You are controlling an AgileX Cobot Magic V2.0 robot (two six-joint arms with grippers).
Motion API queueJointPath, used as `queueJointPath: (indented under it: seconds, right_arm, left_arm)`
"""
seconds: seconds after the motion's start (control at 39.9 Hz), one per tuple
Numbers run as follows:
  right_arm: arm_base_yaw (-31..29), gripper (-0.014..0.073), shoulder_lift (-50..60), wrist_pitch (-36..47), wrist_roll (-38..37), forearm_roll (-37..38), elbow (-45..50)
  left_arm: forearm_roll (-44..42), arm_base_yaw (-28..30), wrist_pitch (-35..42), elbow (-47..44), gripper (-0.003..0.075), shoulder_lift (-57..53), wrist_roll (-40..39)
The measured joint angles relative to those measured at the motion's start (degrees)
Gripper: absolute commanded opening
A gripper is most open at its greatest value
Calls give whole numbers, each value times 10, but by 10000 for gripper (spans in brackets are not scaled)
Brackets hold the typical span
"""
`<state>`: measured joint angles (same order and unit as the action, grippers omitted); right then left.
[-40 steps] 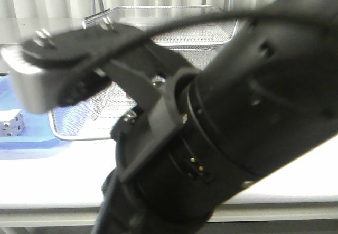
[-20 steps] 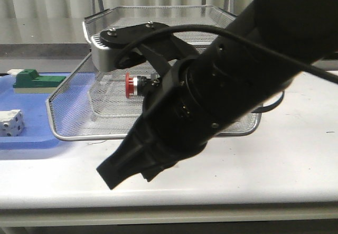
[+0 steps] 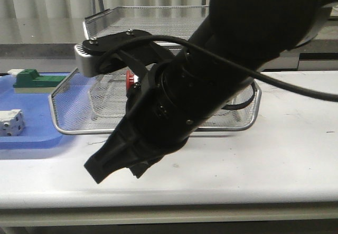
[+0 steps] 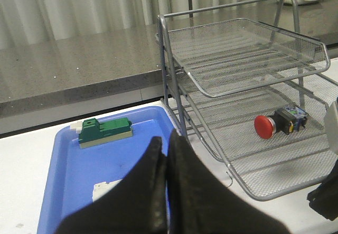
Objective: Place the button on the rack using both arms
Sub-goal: 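Bring the right gripper to the front rim of the pulled-out mesh tray, then push the mesh tray back into the rack with the right gripper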
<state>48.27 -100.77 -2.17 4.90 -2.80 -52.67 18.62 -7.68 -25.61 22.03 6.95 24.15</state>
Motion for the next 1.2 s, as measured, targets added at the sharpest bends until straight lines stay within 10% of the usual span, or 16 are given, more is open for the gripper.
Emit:
queueJointPath:
  seconds: [1.2]
  right_arm:
    - [-112, -60, -80, -84, 1, 18, -182]
  left_arm:
    - [0, 0, 0, 0, -19, 0, 0]
